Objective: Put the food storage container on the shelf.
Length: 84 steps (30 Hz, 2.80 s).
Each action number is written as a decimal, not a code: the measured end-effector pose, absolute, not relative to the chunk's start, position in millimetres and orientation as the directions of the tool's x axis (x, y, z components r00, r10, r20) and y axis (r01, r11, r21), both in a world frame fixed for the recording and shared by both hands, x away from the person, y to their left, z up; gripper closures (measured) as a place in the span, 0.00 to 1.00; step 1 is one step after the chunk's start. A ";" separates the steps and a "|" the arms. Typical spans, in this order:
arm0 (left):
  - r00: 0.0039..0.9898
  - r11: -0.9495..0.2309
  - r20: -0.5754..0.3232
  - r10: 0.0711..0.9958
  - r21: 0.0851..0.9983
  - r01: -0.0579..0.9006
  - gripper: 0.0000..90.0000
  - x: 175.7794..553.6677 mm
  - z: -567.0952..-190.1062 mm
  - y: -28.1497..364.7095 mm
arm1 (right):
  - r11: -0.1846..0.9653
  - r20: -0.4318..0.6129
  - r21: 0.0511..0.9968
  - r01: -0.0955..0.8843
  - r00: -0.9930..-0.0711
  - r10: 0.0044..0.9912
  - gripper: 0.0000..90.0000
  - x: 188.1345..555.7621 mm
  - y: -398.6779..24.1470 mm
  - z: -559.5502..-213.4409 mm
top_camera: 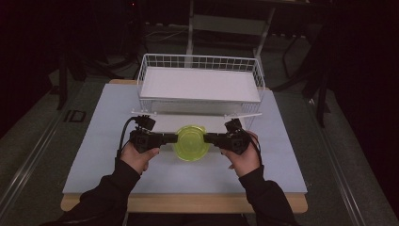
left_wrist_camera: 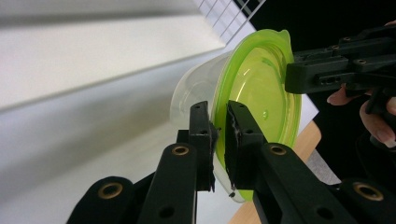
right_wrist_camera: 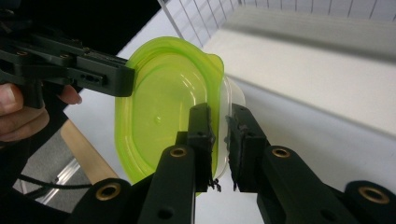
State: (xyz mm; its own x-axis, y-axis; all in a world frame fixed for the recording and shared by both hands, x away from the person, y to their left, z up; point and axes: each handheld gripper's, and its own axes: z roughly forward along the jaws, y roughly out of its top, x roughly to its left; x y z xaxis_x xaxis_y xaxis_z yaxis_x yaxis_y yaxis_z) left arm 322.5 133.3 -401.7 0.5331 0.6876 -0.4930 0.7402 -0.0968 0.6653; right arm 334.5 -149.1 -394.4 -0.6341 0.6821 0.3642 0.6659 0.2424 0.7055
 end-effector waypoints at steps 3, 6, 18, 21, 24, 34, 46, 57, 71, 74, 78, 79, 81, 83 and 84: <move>0.546 -0.097 -0.485 0.683 0.681 0.726 0.92 323.6 -388.8 133.4 | 0.231 0.360 0.722 0.652 -0.639 0.680 0.89 334.4 -150.5 -380.1; 0.553 -0.096 -0.480 0.681 0.690 0.717 0.92 326.2 -377.4 132.5 | 0.225 0.352 0.733 0.642 -0.641 0.682 0.89 334.9 -151.3 -368.5; 0.564 -0.095 -0.455 0.689 0.715 0.693 0.92 342.0 -336.5 131.8 | 0.192 0.354 0.751 0.632 -0.631 0.690 0.89 349.9 -152.2 -331.0; 0.568 -0.097 -0.450 0.690 0.719 0.688 0.92 346.2 -327.5 132.3 | 0.191 0.354 0.753 0.629 -0.632 0.689 0.89 351.2 -152.1 -328.3; 0.570 -0.097 -0.440 0.694 0.728 0.679 0.92 352.2 -317.2 131.8 | 0.184 0.354 0.754 0.631 -0.626 0.694 0.89 359.2 -150.9 -314.4; 0.562 -0.083 -0.419 0.713 0.746 0.661 0.93 377.5 -288.9 124.5 | 0.147 0.374 0.744 0.651 -0.590 0.715 0.89 387.3 -154.2 -293.7; 0.535 -0.082 -0.402 0.743 0.739 0.669 0.93 418.3 -278.9 116.0 | 0.125 0.378 0.717 0.686 -0.532 0.758 0.89 426.5 -152.5 -284.5; 0.512 -0.059 -0.405 0.757 0.739 0.672 0.92 449.6 -286.7 111.3 | 0.095 0.369 0.704 0.704 -0.477 0.798 0.88 451.0 -149.4 -278.1; 0.472 -0.026 -0.396 0.788 0.744 0.667 0.89 472.9 -306.1 107.7 | 0.051 0.393 0.693 0.719 -0.436 0.809 0.85 468.6 -146.1 -290.9; 0.465 -0.027 -0.386 0.796 0.746 0.666 0.88 476.0 -309.4 106.3 | 0.059 0.380 0.691 0.720 -0.432 0.818 0.81 470.9 -144.5 -291.7; 0.480 -0.027 -0.383 0.789 0.759 0.650 0.74 477.1 -310.6 107.1 | 0.040 0.401 0.685 0.727 -0.423 0.813 0.71 476.0 -146.5 -298.6; 0.482 -0.020 -0.388 0.786 0.762 0.647 0.72 476.7 -309.8 107.2 | 0.037 0.403 0.686 0.726 -0.422 0.812 0.71 476.4 -147.3 -299.2; 0.491 -0.038 -0.355 0.795 0.779 0.626 0.68 474.0 -306.6 107.2 | 0.038 0.401 0.689 0.723 -0.425 0.812 0.64 476.3 -148.2 -299.3; 0.494 -0.026 -0.359 0.792 0.788 0.615 0.66 470.9 -301.5 111.0 | 0.033 0.385 0.713 0.700 -0.432 0.816 0.59 473.2 -149.9 -295.8; 0.490 -0.009 -0.367 0.791 0.794 0.608 0.64 468.5 -298.6 113.4 | 0.037 0.378 0.719 0.694 -0.436 0.816 0.59 471.4 -150.7 -293.3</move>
State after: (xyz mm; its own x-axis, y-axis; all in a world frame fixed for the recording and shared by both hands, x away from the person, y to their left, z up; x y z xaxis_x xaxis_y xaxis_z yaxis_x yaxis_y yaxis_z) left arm 468.5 113.4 -298.6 0.4901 0.7908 -0.3666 0.6084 -0.0091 0.7936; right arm 471.4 -150.7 -293.3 -0.4362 0.8164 0.3784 0.6937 0.0373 0.7193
